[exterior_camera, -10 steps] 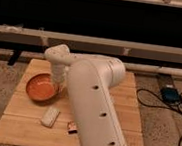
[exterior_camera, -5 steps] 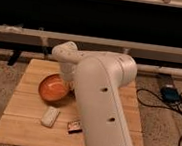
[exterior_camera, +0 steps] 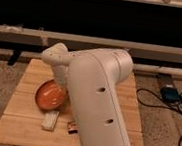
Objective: Drag the ceramic bowl in a circle
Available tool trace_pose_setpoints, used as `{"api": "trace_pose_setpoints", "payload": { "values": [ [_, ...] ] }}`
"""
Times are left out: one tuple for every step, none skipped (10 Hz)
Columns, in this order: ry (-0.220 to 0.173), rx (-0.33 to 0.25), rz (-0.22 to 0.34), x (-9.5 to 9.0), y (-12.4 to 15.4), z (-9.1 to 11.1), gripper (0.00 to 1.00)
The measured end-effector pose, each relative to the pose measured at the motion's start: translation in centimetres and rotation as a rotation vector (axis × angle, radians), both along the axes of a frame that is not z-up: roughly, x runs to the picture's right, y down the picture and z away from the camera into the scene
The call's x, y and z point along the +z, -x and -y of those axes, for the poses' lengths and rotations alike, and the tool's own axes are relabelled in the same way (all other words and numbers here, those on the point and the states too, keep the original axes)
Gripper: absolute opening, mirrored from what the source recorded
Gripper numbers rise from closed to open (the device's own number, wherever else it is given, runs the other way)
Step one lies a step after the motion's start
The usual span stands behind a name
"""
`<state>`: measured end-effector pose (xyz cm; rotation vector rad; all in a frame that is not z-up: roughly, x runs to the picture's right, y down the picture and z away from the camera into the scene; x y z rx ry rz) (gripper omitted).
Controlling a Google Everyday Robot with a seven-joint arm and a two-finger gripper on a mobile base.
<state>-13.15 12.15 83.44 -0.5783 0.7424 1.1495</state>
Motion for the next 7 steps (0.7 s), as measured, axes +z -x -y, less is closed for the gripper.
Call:
{"api": "trace_pose_setpoints", "payload": {
  "values": [
    [0.006,-0.034,0.034,-1.4,1.6,-0.9,0.00],
    [0.006,-0.063,0.068,-2.6,3.5,-1.4,0.00],
    [-0.001,-0.090,0.100,-3.3,5.5,-1.5,0.00],
    [-0.006,-0.105,0.120,-3.5,7.4,-1.4,0.00],
    [-0.011,-0.118,0.137,-3.5,9.4,-1.2,0.00],
    [-0.019,-0.123,0.144,-3.1,10.8,-0.7,0.00],
    [-0.031,-0.124,0.143,-2.6,11.4,0.1,0.00]
  ]
}}
